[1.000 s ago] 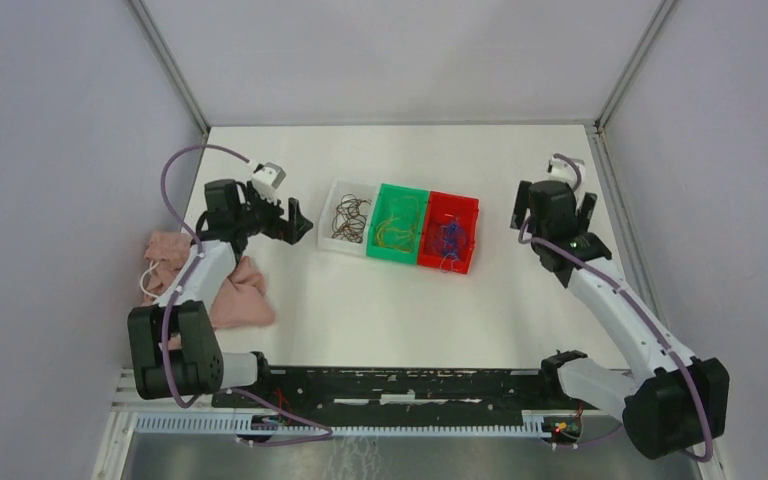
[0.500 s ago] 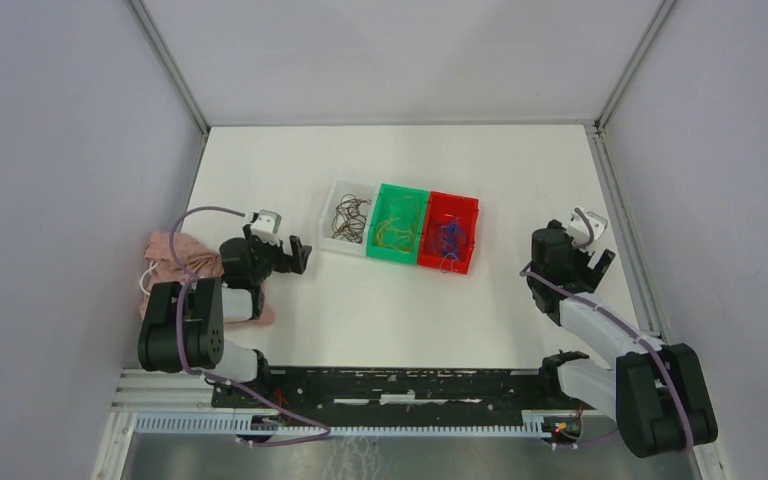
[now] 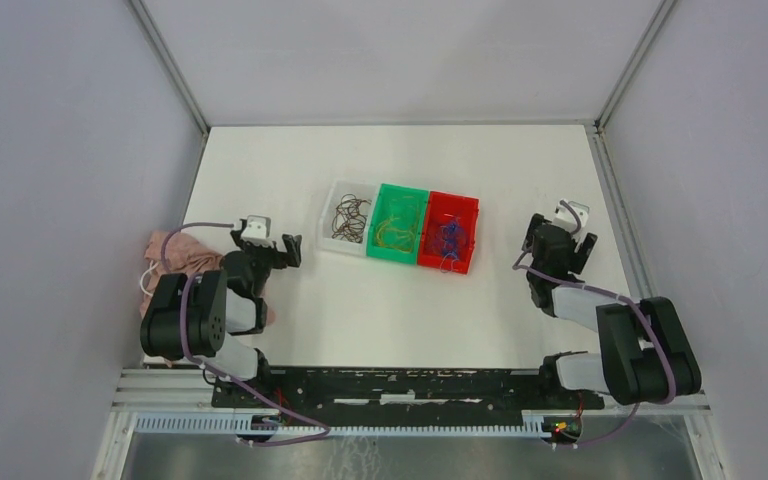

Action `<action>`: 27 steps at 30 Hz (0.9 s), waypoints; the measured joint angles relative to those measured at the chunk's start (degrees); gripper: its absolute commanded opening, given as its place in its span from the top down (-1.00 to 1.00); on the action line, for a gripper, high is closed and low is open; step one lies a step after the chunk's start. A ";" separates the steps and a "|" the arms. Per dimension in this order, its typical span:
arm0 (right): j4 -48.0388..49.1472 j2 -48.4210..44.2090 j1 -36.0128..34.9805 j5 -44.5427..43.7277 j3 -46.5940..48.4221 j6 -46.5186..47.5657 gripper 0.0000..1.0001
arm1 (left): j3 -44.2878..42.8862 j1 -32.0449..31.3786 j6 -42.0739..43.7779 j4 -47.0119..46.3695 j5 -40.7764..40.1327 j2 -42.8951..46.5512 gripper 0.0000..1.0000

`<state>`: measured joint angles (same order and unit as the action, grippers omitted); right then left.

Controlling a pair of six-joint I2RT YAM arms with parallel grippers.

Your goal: Untangle the cables

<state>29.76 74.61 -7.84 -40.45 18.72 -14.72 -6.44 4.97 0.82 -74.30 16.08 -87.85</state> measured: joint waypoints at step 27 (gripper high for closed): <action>18.10 12.83 1.90 19.67 0.22 10.54 -0.99 | -5.68 -3.56 -0.26 8.22 -10.29 0.22 -0.99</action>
<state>47.86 87.44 -5.93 -20.78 18.94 -4.19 -12.12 1.41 0.56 -66.08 5.78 -87.64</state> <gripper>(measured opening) 0.994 0.993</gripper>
